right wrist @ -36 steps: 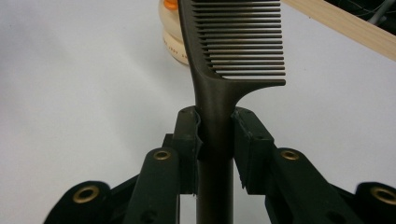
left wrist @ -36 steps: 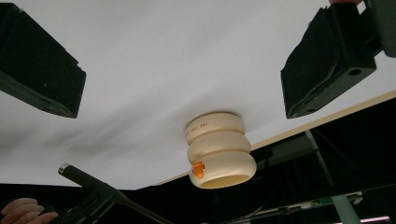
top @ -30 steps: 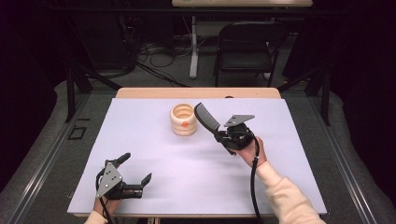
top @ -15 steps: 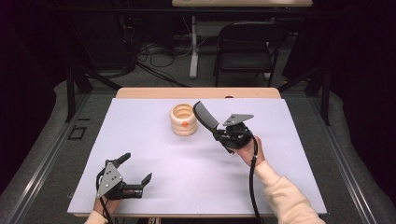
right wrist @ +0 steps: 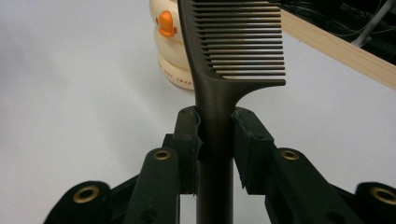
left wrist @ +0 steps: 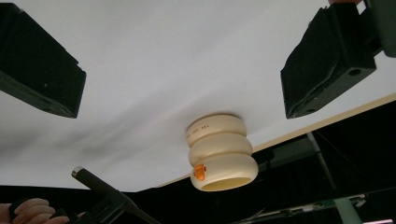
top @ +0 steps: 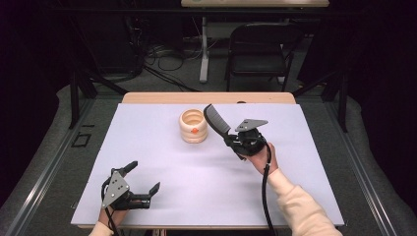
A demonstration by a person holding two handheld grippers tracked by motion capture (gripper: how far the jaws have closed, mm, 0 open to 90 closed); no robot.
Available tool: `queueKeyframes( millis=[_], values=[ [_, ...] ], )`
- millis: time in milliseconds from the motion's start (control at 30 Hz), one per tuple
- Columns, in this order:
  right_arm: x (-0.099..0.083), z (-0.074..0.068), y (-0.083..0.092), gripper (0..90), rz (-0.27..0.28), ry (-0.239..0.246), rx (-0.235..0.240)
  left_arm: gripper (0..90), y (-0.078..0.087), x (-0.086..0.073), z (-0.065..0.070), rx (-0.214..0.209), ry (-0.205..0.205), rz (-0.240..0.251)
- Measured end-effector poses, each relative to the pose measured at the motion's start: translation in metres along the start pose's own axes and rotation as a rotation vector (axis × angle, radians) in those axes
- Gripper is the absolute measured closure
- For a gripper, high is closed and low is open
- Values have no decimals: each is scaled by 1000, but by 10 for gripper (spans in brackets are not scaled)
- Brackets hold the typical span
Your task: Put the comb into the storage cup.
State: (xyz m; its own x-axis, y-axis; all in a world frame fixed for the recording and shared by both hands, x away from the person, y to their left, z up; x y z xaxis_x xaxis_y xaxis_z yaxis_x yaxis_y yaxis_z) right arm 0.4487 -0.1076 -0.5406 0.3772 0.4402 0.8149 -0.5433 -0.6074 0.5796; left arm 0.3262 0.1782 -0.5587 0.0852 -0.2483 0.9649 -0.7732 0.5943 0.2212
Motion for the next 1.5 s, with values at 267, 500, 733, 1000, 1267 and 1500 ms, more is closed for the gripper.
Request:
queueKeyframes(
  millis=[267, 500, 733, 1000, 1267, 1500],
  values=[
    [5, -2, -1, 721, 17, -3, -2, 0, 0, 2, 0, 3, 3, 9],
    [10, -5, -3, 721, 30, 1, 0, 1, 1, 2, 0, 3, 6, 9],
    [14, -5, -6, 721, 46, -4, 0, 0, 0, 1, 0, 2, 7, 7],
    [20, -4, -10, 721, 66, -11, 2, 1, 0, 1, 0, 0, 11, 7],
    [25, -4, -16, 721, 78, -18, 8, 0, 0, 1, 0, 3, 8, 7],
    [34, -3, -18, 721, 98, -17, 8, 0, 0, 1, 0, 3, 10, 8]
  ],
)
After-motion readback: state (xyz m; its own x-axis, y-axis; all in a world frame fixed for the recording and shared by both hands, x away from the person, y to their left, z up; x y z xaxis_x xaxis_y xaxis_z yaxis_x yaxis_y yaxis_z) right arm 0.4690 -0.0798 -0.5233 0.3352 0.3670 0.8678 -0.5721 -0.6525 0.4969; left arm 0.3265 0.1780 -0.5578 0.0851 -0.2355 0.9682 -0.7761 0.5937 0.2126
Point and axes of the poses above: each handheld gripper's, and its own axes: y roughly backward along the jaws, x roughly out of its top, z roughly to its right, the point moved 9 cm from there along -y, roughly forward along the jaws, and after that the axes turned 2 degrees about x, right-handed, at the moved point
